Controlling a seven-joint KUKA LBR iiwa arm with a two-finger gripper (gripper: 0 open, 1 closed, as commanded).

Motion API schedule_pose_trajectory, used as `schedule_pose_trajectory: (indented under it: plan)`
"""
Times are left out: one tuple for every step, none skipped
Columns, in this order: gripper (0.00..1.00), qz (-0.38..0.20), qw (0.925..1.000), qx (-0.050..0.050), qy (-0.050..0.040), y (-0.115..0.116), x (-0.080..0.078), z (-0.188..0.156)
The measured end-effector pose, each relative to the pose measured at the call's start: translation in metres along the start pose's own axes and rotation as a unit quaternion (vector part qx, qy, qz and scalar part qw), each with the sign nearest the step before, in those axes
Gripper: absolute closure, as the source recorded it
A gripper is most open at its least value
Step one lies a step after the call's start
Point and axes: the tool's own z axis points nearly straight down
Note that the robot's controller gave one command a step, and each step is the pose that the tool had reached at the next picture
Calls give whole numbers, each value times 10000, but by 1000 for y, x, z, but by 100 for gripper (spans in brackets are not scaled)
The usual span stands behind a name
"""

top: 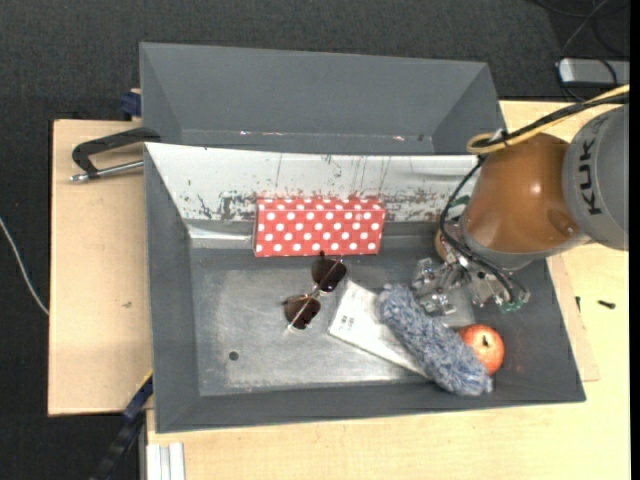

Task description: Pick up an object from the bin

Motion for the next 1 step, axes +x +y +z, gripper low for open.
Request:
schedule_pose_trajectory:
  plan:
    - [100,-97,9999,-9,72,-9,-2,-222]
